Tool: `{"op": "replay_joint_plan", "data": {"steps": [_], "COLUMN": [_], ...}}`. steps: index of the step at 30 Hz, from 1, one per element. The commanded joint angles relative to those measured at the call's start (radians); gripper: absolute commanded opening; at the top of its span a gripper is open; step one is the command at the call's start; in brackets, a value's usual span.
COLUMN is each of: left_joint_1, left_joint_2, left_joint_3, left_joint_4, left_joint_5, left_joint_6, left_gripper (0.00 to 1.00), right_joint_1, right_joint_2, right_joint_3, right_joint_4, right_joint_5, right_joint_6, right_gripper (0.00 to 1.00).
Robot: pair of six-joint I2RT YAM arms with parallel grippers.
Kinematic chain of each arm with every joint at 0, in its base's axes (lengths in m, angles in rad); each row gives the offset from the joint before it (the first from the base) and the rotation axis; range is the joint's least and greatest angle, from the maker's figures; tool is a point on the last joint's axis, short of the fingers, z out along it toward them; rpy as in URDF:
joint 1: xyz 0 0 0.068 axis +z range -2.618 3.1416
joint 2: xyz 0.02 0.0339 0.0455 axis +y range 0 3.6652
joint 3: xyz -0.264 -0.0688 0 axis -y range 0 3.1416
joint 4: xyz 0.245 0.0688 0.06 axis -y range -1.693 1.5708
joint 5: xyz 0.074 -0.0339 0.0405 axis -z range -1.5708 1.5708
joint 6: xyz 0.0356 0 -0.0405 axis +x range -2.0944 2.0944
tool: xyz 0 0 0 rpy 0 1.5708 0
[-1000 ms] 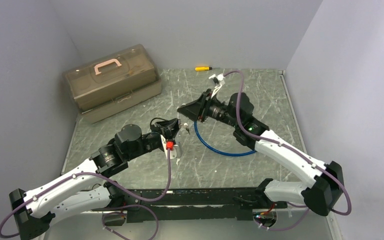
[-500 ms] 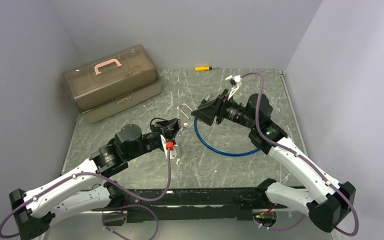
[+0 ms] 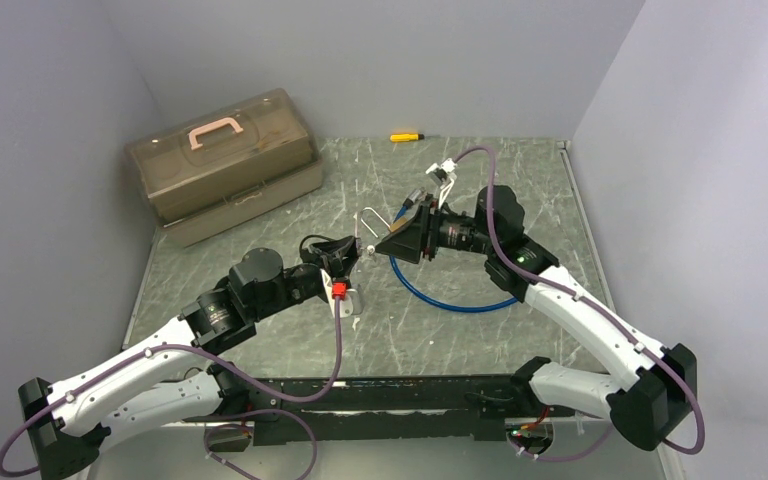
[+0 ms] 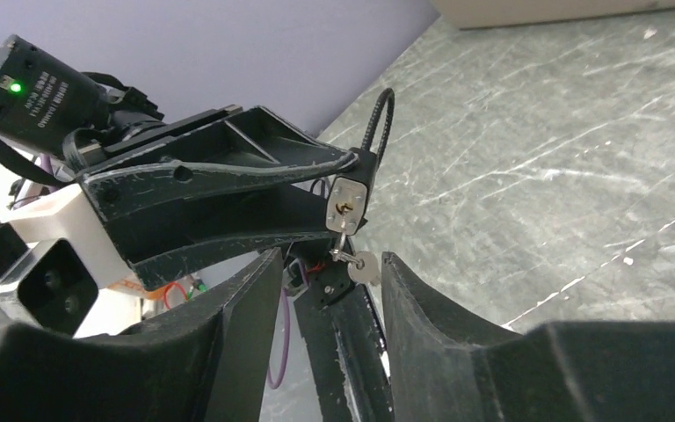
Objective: Unlock with the key
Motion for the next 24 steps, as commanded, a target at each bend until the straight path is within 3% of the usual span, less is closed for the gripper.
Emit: {"op": "replay_joint_plan", "data": {"steps": [1,24], "left_joint_1": [0.003,0.005], "left_joint_2": [-0.017,-0.017], "left_joint_3": [0.011,0.008], "left_joint_4": [0.067,0.083], "left_joint_5": [0.006,0.008], "left_joint_6": [0.004,0.03], "left_gripper": [0.0,0.0], "right_joint_1": [-0.001,0.033], "right_joint_2": [0.03,0.071], "right_joint_3": [0.004,-0.002], "right_joint_4": [0.074,0.127], "right_joint_5": [-0.063,-0.079], "right_joint_6": [0.045,0.079], "right_gripper": [0.46,0.23]}}
